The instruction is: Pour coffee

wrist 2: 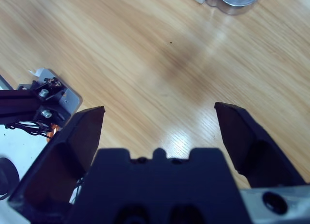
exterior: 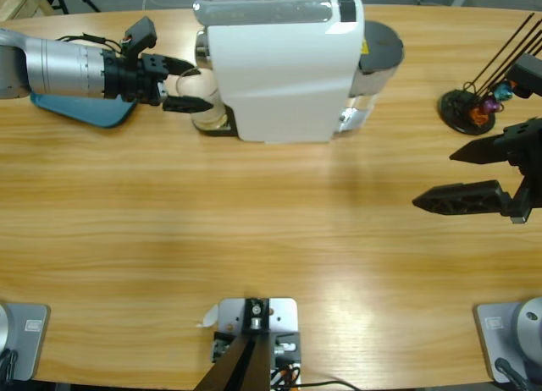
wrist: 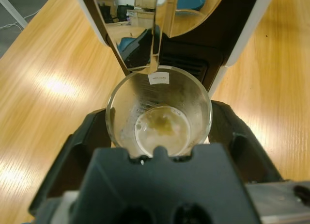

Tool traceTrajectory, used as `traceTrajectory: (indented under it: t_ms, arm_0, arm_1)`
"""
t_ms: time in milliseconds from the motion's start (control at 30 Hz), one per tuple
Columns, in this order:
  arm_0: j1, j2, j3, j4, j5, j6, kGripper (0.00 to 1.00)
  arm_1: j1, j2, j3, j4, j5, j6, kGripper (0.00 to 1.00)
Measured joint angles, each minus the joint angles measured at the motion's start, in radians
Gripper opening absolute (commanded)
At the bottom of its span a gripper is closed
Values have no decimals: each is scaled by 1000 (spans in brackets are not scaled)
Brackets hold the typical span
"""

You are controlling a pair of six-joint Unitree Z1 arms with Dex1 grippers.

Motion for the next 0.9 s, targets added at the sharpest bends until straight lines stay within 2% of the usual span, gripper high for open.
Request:
traceTrajectory:
  t_ms: [300,600,767,900]
  arm_0:
    - [0,14,3,-43,0,-13,0]
    - [18,-19,60,-63,3,-17,0]
    - [69,-125,121,-63,51,-82,0]
    - [163,-216,183,-59,130,-174,0]
  arm_1:
    - [0,0,0,0,0,0,1000]
    - [0,0,0,-1,0,0,1000]
    - [0,-1,-15,1,0,-17,1000]
    - [0,-5,-15,3,0,-21,1000]
